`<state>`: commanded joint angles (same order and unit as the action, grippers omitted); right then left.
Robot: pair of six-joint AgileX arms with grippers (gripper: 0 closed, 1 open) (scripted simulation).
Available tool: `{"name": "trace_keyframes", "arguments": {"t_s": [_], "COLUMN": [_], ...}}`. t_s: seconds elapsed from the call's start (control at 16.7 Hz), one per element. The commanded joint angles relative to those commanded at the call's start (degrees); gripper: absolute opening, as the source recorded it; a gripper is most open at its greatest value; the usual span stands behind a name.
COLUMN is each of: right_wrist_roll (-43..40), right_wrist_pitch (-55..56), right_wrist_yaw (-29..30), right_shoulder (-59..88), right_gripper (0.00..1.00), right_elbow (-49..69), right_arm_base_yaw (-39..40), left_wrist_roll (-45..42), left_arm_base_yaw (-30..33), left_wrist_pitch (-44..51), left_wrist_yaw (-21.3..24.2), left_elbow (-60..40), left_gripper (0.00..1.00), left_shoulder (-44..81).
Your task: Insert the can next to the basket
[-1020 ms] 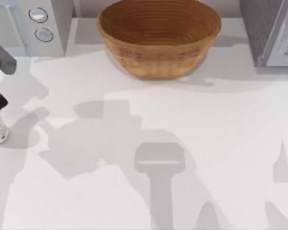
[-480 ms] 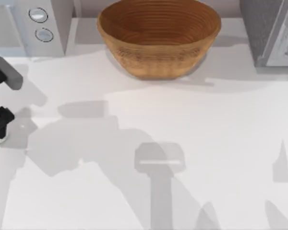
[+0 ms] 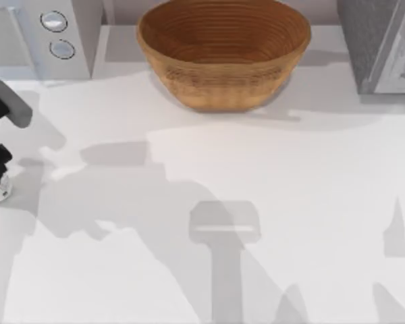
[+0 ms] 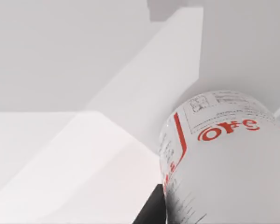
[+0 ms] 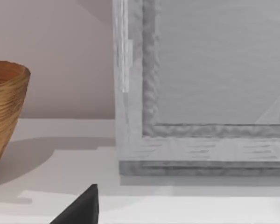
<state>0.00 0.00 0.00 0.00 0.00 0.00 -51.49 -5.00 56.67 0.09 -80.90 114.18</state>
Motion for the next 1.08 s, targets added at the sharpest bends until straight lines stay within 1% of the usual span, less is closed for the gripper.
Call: {"name": "trace_keyframes", "arguments": {"t_s": [0.3,0.36,0.9,1.08], "right_wrist_roll": [0.00,0.00,0.00,0.00], "right_wrist_pitch": [0.00,0.00,0.00,0.00], "right_wrist_yaw": [0.00,0.00,0.00,0.00], "right_shoulder": [0.00,0.00,0.00,0.00], "right_gripper": [1.00,1.00,1.00,1.00], "right_elbow": [0.00,0.00,0.00,0.00], "right_arm_base_yaw": [0.00,0.00,0.00,0.00], "left_wrist_roll": [0.00,0.00,0.02,3.72], "left_arm_base_yaw": [0.00,0.00,0.18,2.12], "left_wrist_pitch": [0.00,0.00,-0.01,0.50], "left_wrist_yaw": [0.00,0.00,0.02,0.22], "left_elbow": [0.00,0.00,-0.02,-0.94], "left_gripper": [0.02,0.00,0.00,0.00], "left_shoulder": [0.00,0.00,-0.12,0.47]}}
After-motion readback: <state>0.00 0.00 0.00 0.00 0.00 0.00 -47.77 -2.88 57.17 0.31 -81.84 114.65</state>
